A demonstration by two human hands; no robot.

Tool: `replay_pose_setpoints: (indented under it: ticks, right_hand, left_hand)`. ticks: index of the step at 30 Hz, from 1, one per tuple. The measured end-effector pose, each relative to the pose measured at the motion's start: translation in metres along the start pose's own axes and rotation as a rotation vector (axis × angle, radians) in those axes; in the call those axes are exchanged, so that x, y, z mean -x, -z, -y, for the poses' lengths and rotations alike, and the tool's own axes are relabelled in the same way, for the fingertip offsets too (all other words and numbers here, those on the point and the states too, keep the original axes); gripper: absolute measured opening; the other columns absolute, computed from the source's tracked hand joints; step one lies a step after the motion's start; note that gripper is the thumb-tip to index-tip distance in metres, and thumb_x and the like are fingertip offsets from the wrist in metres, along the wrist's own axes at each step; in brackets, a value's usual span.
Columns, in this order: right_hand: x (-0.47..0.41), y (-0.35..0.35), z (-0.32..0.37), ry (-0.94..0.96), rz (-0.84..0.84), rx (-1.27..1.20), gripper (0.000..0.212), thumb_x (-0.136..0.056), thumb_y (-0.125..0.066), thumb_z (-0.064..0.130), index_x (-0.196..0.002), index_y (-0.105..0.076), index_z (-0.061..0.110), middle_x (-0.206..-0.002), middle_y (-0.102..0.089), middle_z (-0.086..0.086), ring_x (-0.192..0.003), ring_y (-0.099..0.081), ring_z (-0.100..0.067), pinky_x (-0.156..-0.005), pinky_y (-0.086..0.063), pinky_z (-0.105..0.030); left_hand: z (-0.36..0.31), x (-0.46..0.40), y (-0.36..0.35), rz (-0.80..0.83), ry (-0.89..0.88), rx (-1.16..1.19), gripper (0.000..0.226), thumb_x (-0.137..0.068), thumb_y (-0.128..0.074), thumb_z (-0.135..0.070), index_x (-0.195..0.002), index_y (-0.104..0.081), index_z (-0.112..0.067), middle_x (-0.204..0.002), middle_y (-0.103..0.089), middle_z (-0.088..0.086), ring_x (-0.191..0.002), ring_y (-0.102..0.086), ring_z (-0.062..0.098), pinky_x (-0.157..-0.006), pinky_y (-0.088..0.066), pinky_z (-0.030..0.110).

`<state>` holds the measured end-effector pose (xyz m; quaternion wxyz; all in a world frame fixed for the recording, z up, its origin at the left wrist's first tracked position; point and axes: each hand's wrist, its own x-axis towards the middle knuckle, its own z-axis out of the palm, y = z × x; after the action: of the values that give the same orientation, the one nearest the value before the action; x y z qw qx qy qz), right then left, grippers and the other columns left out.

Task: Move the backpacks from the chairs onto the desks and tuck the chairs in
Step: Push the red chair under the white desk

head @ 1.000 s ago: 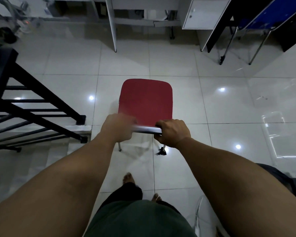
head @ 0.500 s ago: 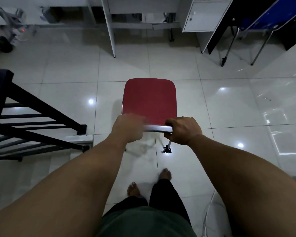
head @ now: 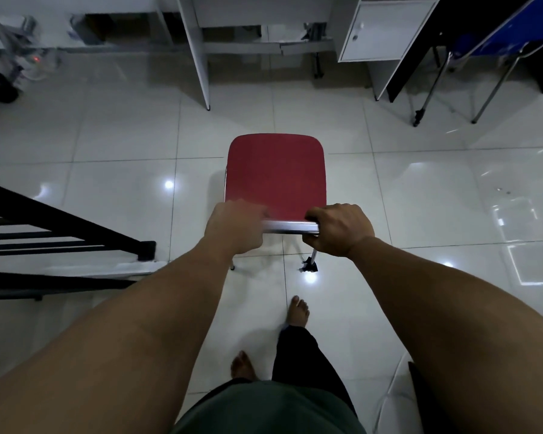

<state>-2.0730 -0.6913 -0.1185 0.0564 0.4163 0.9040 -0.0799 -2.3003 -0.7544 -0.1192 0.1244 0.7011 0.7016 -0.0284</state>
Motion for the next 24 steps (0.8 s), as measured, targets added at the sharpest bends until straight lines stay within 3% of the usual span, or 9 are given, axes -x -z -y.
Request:
replay_pose_setpoints:
  ticks: [13,20,24]
  right_hand:
    - [-0.073,0.026,-0.071,0.093,0.018,-0.027,0.029,-0.08,-0.062,0.052,-0.097,-0.066,0.03,-0.079,-0.069,0.004,-0.067,-0.063,-0.025,-0.059,-0.039,-0.028]
    - [-0.101,0.042,-0.125,0.104,0.05,0.021,0.028,-0.08,-0.062,0.053,-0.095,-0.064,0.029,-0.079,-0.068,0.005,-0.063,-0.059,-0.021,-0.06,-0.045,-0.029]
    - [-0.119,0.042,-0.143,0.127,0.054,0.061,0.026,-0.082,-0.062,0.051,-0.097,-0.064,0.03,-0.08,-0.068,0.004,-0.066,-0.061,-0.023,-0.059,-0.04,-0.028]
  left_hand:
    - [-0.02,-0.085,0.02,0.01,0.132,0.026,0.039,-0.068,-0.067,-0.031,-0.106,-0.066,-0.04,-0.085,-0.071,-0.007,-0.075,-0.065,0.021,-0.07,-0.054,0.029]
    - [-0.052,-0.125,0.029,-0.014,0.131,0.061,0.03,-0.071,-0.067,-0.034,-0.101,-0.067,-0.034,-0.081,-0.069,-0.006,-0.07,-0.065,0.022,-0.071,-0.058,0.035]
    - [-0.055,-0.146,0.03,-0.031,0.112,0.042,0.032,-0.07,-0.065,-0.037,-0.101,-0.069,-0.037,-0.079,-0.07,-0.006,-0.068,-0.066,0.022,-0.069,-0.058,0.034]
